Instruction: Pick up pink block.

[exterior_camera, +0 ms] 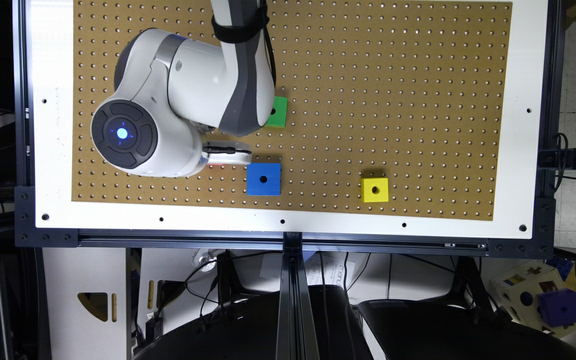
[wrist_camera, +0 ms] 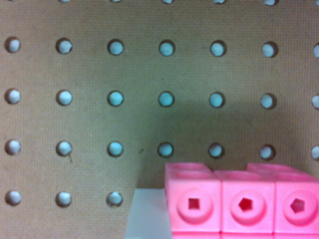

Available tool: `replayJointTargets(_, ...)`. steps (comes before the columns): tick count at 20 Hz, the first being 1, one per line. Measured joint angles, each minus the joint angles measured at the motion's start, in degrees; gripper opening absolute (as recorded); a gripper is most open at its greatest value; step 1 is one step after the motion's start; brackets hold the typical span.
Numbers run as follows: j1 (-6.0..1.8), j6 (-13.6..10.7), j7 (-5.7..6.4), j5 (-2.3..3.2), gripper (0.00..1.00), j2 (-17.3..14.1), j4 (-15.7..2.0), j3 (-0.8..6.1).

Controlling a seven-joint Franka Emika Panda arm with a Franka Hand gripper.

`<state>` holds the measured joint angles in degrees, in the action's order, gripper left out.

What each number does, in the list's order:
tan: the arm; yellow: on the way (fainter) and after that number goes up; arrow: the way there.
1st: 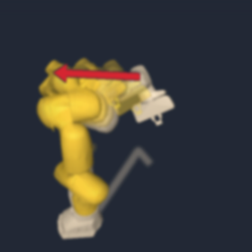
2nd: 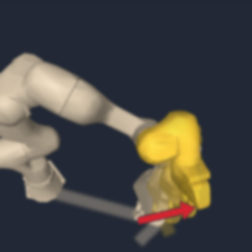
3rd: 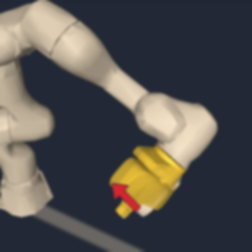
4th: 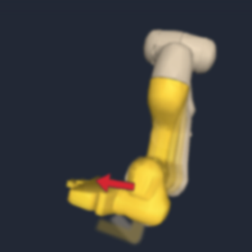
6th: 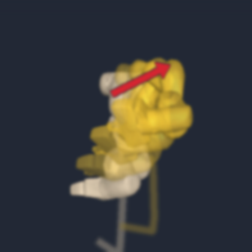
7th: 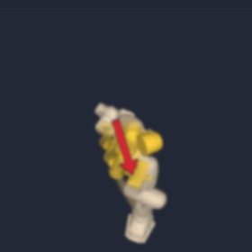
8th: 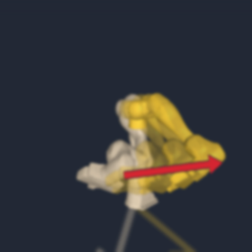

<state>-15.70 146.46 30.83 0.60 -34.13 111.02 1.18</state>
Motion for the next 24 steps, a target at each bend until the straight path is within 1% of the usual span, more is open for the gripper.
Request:
replayJointTargets(11, 0.00, 0.00, 0.00, 0.00, 0.00, 0.00, 0.00, 0.00)
replayJointTargets(14, -0.01, -0.32, 0.00, 0.00, 0.00, 0.55, 0.00, 0.00)
replayJointTargets(21, -0.02, -4.19, 0.00, 0.00, 0.00, 4.57, 0.03, 0.01)
replayJointTargets(22, -0.02, -4.95, 0.00, 0.00, 0.00, 5.44, 0.02, 0.01)
replayJointTargets(24, -0.02, -7.73, 0.00, 0.00, 0.00, 8.21, 0.04, 0.02)
